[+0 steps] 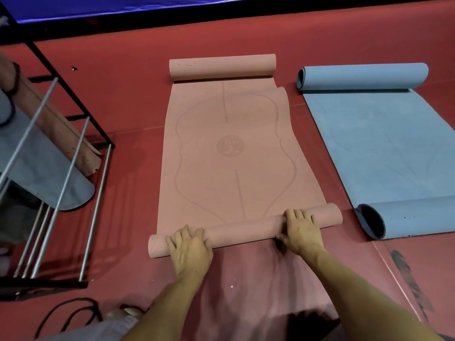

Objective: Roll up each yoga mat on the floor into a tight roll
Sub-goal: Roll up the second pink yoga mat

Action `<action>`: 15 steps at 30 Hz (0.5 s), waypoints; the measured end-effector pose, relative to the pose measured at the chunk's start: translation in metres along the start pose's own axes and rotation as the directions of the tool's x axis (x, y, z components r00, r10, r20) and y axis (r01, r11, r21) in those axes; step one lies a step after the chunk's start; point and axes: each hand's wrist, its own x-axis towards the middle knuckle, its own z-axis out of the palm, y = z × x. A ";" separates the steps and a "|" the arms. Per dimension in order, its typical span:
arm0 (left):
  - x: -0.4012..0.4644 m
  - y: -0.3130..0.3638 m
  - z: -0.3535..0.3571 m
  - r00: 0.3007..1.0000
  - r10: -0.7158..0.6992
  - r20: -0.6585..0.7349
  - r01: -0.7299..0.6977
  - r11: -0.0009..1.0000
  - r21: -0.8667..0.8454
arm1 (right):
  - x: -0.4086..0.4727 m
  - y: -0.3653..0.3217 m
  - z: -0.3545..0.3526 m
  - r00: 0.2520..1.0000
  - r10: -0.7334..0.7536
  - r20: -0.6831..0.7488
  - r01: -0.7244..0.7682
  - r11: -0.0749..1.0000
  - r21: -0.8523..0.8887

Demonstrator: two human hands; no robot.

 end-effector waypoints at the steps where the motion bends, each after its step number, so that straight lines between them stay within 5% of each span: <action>1: -0.003 -0.002 0.004 1.000 0.000 0.000 0.000 1.000 -0.001 | 0.000 0.000 0.001 1.000 -0.008 -0.006 0.008 1.000 0.016; 10: 0.014 -0.015 0.006 0.992 0.053 0.113 -0.058 0.997 0.045 | 0.004 0.006 0.016 1.000 0.001 0.003 -0.001 1.000 -0.020; 15: 0.054 -0.021 -0.015 0.948 0.094 0.303 -0.109 0.994 0.032 | 0.022 0.008 0.005 1.000 -0.014 -0.009 0.014 0.997 -0.076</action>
